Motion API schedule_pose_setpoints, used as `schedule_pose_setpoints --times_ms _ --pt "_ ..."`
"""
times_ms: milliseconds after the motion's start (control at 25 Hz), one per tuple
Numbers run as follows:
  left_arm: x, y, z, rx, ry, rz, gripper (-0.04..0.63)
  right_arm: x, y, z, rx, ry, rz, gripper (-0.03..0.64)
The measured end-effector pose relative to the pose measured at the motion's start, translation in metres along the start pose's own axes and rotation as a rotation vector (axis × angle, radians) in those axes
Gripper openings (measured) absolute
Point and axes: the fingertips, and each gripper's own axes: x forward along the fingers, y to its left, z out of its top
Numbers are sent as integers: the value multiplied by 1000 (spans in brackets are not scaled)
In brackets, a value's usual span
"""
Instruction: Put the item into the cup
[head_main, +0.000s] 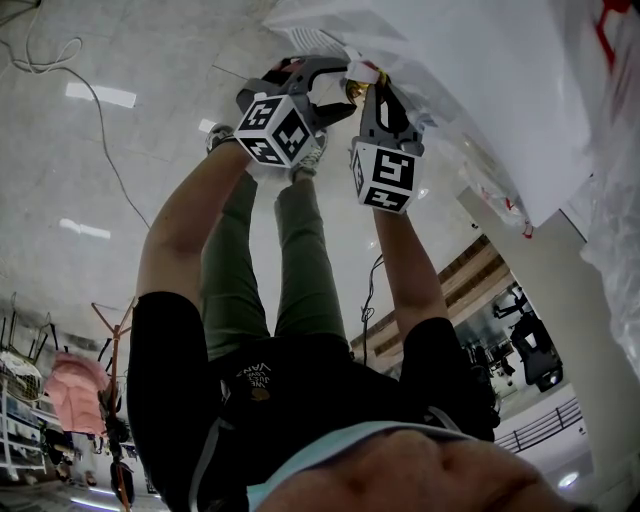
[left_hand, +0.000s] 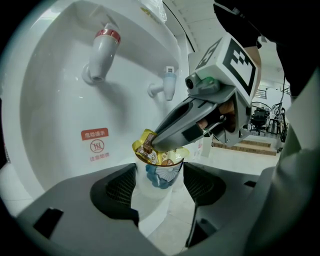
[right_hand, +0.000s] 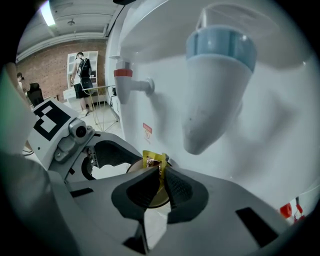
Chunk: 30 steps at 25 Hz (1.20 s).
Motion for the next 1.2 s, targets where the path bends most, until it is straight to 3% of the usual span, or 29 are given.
schedule_pose_setpoints --times_ms 360,840,1080,1200 --pt "-2 1 -1 9 -6 -10 304 9 3 -2 -10 54 54 54" --pt "-4 2 -2 16 -13 -34 304 26 16 -2 -195 109 26 54" --pt "-7 2 -4 17 -9 -51 304 25 16 -1 -183 96 28 54" --pt "-11 2 -4 20 -9 -55 304 21 15 5 -127 57 20 54"
